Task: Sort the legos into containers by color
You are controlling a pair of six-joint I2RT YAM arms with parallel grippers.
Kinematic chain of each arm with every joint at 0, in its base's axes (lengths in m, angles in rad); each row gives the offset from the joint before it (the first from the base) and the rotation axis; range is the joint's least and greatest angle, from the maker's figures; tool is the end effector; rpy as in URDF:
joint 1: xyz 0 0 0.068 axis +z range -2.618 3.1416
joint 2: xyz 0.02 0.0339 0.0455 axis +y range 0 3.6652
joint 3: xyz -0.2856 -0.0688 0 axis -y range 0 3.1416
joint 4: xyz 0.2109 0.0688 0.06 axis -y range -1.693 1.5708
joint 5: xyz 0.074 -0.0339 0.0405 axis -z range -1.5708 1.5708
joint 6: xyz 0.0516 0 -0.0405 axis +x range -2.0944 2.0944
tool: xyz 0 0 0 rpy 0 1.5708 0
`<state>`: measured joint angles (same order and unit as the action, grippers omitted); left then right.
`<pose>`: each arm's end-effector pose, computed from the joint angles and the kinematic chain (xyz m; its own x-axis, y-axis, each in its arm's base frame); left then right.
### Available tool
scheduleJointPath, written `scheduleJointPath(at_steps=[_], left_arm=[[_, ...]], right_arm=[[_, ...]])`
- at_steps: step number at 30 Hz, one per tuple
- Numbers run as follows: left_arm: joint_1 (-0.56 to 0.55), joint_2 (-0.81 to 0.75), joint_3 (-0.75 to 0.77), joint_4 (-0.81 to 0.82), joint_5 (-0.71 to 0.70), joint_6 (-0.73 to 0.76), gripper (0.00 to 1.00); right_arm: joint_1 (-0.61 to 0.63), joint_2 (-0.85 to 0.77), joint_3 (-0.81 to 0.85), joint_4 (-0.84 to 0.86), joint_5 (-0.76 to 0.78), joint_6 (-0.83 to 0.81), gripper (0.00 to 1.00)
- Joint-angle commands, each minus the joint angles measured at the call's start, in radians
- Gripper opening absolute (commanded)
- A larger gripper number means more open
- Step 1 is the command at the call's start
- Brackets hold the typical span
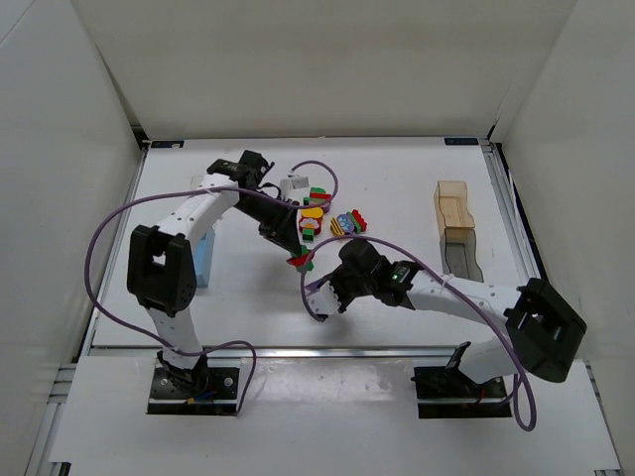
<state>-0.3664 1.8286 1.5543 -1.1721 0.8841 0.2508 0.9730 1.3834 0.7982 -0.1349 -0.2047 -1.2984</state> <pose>0.2894 -0.1538 0.2844 -0.8188 0.4827 -0.3106 0.5367 0.4519 -0.7126 0.1429 0.2285 0.2455 0.7625 -0.5558 -0.3314 -0.5984 -0.4107 -0.6880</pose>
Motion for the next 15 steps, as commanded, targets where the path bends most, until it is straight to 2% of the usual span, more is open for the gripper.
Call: scheduleJointPath(at_steps=[1, 5, 9, 15], left_arm=[[0.089, -0.040, 0.058, 0.066, 0.052, -0.059, 0.10], [0.181, -0.040, 0.076, 0.106, 0.062, -0.116, 0.10], [0.251, -0.093, 0.063, 0.109, 0.013, -0.120, 0.10], [0.299, -0.289, -0.095, 0.137, -0.127, -0.133, 0.10]], right_arm=[[0.023, -0.056, -0.066, 0.049, 0.021, -0.038, 0.00], [0.024, -0.081, -0.085, 0.035, 0.036, -0.024, 0.00], [0.023, -0.080, -0.065, 0.014, 0.060, 0.033, 0.00], [-0.003, -0.032, 0.084, -0.147, 0.018, 0.289, 0.00]])
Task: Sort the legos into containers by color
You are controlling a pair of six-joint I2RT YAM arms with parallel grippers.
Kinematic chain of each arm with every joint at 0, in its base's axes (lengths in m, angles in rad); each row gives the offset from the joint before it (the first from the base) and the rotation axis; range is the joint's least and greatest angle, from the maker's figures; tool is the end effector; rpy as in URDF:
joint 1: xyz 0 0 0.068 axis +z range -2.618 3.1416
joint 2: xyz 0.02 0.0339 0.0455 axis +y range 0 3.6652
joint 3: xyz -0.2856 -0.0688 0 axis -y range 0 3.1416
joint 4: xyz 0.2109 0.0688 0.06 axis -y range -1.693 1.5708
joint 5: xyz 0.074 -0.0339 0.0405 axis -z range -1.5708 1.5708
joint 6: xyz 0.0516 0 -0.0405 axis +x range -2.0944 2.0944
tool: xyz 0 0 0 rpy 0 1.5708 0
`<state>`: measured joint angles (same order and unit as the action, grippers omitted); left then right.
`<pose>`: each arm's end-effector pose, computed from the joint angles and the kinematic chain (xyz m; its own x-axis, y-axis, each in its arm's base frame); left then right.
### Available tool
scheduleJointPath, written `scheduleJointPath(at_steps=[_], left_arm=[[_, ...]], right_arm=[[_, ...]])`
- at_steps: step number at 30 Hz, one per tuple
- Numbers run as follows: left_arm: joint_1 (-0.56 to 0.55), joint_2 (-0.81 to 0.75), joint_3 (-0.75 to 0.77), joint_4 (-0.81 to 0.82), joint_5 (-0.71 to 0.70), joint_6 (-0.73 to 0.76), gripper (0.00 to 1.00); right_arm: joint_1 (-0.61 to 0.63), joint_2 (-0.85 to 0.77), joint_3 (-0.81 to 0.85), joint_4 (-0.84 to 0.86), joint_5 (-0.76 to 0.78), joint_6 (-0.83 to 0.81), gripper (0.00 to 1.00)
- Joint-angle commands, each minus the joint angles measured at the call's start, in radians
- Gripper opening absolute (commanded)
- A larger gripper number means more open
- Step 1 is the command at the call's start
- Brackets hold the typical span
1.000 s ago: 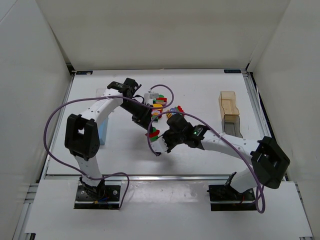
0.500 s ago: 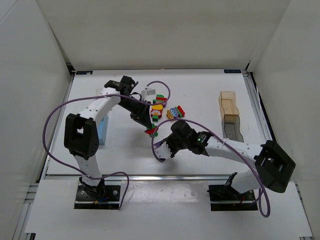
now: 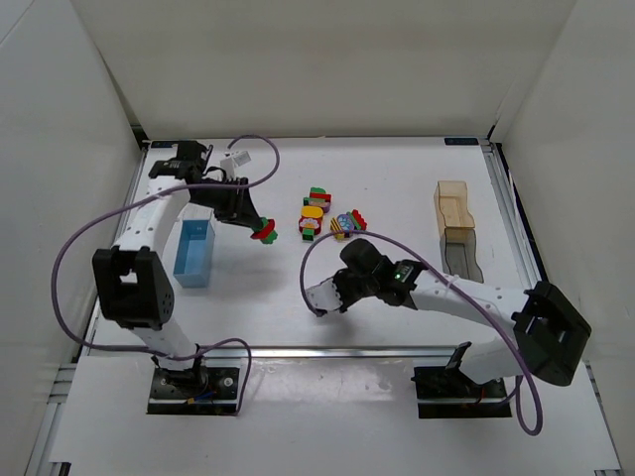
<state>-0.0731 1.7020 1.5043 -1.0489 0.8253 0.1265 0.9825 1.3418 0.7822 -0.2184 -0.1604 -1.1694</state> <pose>0.3071 -0.0605 0.3107 -0.9021 0.1519 -0.4039 0.4000 0.6454 -0.6507 0.1345 0.2165 0.2428 0.6619 -0.6453 -0.3815 -0.7040 -0.3604 -0.6119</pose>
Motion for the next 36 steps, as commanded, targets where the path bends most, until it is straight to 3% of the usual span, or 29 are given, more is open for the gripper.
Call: scheduleJointPath(at_steps=[1, 6, 10, 12, 15, 19, 23, 33, 36], left_arm=[[0.006, -0.189, -0.087, 0.015, -0.093, -0.011, 0.10], [-0.005, -0.320, -0.183, 0.041, -0.169, -0.027, 0.10], [-0.037, -0.390, -0.237, 0.065, -0.250, -0.030, 0.10], [-0.056, -0.407, -0.250, 0.087, -0.276, -0.033, 0.10], [-0.091, -0.394, -0.234, 0.119, -0.308, -0.044, 0.10], [-0.119, -0.300, -0.161, 0.121, -0.315, -0.036, 0.10], [-0.131, -0.230, -0.070, 0.115, -0.321, -0.021, 0.10], [-0.134, -0.180, -0.015, 0.130, -0.339, -0.038, 0.10], [-0.136, -0.180, -0.021, 0.130, -0.348, -0.036, 0.10]], right_arm=[[-0.018, 0.025, 0.133, -0.079, -0.031, 0.196, 0.00], [-0.109, 0.065, 0.241, -0.190, -0.024, 0.532, 0.00], [-0.357, 0.059, 0.321, -0.268, 0.042, 0.839, 0.00], [-0.453, 0.063, 0.345, -0.298, 0.074, 0.887, 0.00], [-0.654, 0.098, 0.390, -0.343, 0.085, 0.929, 0.00], [-0.919, 0.213, 0.511, -0.384, -0.023, 0.958, 0.00], [-1.033, 0.331, 0.643, -0.415, -0.094, 0.946, 0.00], [-1.099, 0.545, 0.810, -0.434, -0.107, 0.872, 0.01], [-1.101, 0.583, 0.830, -0.429, -0.091, 0.857, 0.09]])
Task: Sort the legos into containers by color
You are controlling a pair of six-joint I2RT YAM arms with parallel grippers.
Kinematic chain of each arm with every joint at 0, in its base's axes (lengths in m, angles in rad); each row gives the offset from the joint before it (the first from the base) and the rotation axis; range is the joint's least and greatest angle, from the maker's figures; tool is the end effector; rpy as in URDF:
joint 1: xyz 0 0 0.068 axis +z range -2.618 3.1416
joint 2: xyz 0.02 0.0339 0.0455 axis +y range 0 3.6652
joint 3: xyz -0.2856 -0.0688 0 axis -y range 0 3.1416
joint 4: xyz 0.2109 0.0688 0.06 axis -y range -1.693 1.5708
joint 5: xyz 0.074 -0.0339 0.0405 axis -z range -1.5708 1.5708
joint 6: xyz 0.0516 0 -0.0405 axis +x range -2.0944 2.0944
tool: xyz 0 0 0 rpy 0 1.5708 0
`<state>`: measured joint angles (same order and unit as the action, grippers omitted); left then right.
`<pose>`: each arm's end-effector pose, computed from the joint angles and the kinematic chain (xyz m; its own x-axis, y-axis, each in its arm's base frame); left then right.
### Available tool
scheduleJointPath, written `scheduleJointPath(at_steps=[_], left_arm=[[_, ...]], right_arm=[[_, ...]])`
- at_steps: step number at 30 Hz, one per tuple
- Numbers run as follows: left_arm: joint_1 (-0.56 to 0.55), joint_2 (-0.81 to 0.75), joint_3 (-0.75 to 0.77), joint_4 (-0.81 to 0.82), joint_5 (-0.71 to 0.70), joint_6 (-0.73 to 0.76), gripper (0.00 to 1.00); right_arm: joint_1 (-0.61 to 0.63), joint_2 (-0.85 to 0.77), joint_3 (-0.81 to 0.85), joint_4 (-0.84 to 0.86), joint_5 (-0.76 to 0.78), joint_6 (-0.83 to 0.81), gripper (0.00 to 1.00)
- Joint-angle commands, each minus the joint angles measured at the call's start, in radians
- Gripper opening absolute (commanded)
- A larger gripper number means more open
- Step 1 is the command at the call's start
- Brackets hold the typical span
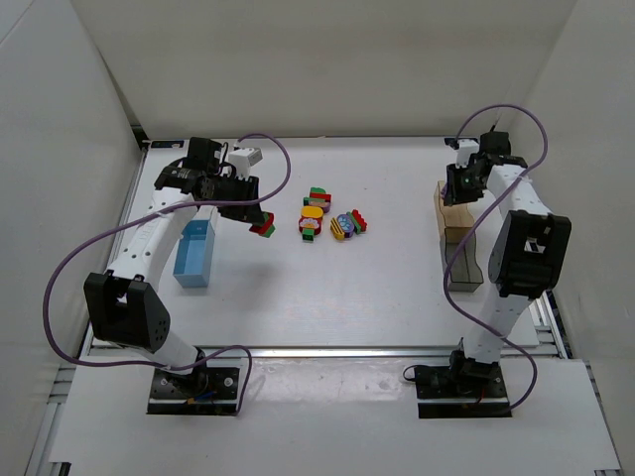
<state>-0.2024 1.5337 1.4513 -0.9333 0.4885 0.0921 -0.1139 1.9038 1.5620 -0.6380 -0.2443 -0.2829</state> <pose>0.2768 -0.0815 0.3397 -0.7904 0.2451 -0.5615 0.4946 0.7961 -0.3487 0.4001 -0.0332 0.2662 -0.7856 -0.1827 -0.5911 -0.2530 0.9668 0.0373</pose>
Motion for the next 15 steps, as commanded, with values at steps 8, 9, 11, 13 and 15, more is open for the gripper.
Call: scheduleJointPath(at_steps=[8, 9, 11, 13, 15], left_arm=[[-0.005, -0.009, 0.023, 0.014, -0.018, 0.001, 0.10], [-0.005, -0.006, 0.021, 0.016, -0.018, 0.004, 0.10], [-0.005, -0.003, 0.023, 0.021, -0.011, 0.001, 0.10], [-0.005, 0.000, 0.024, 0.025, -0.001, -0.002, 0.10], [-0.005, 0.002, 0.029, 0.030, 0.016, -0.011, 0.10]], right_arm=[[-0.003, 0.055, 0.040, 0.023, 0.094, -0.033, 0.58], [-0.004, 0.054, 0.036, 0.029, 0.097, -0.038, 0.59], [-0.004, 0.041, 0.029, 0.032, 0.093, -0.050, 0.60], [-0.001, 0.000, 0.026, 0.024, 0.061, -0.071, 0.58], [0.006, -0.067, 0.018, 0.017, 0.002, -0.090, 0.56]])
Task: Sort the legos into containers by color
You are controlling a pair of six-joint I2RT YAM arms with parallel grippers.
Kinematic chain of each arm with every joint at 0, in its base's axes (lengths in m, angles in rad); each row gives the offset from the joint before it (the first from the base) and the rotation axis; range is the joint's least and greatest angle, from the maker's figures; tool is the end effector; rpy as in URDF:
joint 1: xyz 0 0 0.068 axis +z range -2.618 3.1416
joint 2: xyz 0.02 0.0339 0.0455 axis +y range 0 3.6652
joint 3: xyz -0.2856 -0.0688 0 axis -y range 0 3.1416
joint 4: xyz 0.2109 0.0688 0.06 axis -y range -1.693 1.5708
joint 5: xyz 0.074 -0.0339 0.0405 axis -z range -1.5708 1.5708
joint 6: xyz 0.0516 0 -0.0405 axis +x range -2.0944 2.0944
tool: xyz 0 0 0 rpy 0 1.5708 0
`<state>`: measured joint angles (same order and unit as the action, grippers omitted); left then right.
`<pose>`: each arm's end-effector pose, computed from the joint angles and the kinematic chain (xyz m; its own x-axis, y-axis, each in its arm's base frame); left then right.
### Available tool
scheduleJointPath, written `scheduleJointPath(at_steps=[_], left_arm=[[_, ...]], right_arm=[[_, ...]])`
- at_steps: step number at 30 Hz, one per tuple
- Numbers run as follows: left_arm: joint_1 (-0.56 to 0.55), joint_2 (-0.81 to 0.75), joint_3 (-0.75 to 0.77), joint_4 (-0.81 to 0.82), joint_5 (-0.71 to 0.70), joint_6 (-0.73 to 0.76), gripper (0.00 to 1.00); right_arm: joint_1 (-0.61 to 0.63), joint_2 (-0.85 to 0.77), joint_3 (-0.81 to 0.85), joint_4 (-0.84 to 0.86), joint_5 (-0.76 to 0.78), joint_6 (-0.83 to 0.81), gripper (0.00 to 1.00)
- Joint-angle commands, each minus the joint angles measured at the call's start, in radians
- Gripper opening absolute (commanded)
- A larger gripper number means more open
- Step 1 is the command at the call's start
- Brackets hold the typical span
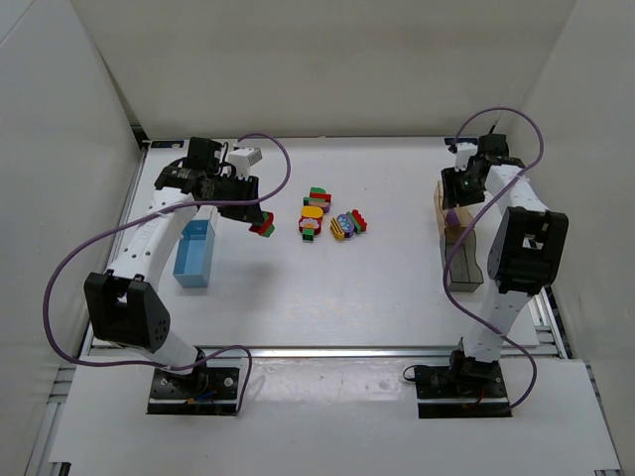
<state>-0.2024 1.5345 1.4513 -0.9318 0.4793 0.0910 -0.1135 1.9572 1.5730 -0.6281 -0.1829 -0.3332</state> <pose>0.2773 -0.0812 0.3394 -0.7908 0.2446 -0.5610 0.4906 0.8014 -0.3422 0.4102 -0.0373 0.2488 -0.8014 -0.2323 -0.5512 -0.2608 0.9650 -0.0276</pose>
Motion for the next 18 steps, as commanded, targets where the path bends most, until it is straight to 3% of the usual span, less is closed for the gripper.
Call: scheduleJointPath(at_steps=[1, 4, 7, 8, 12, 15, 18], left_arm=[[-0.005, 0.001, 0.030, 0.030, 0.050, -0.010, 0.10], [-0.002, 0.003, 0.027, 0.037, 0.135, -0.013, 0.10], [-0.002, 0.012, 0.023, 0.045, 0.386, -0.007, 0.11], [-0.002, 0.016, 0.024, 0.050, 0.387, -0.007, 0.11], [0.003, 0.038, 0.017, 0.086, 0.725, -0.039, 0.13], [0.006, 0.053, -0.018, 0.253, 0.932, -0.167, 0.13], [0.009, 0.053, -0.077, 0.442, 1.028, -0.322, 0.13]], right_arm=[[0.020, -0.148, -0.004, 0.010, -0.097, -0.047, 0.56], [0.066, -0.277, -0.059, 0.028, -0.298, -0.079, 0.56], [0.206, -0.358, -0.114, 0.047, -0.523, -0.110, 0.57], [0.244, -0.366, -0.123, 0.045, -0.524, -0.113, 0.57], [0.378, -0.366, -0.122, 0.051, -0.747, -0.093, 0.55], [0.431, -0.310, -0.084, 0.105, -0.890, 0.047, 0.54], [0.446, -0.254, -0.064, 0.239, -0.998, 0.261, 0.52]])
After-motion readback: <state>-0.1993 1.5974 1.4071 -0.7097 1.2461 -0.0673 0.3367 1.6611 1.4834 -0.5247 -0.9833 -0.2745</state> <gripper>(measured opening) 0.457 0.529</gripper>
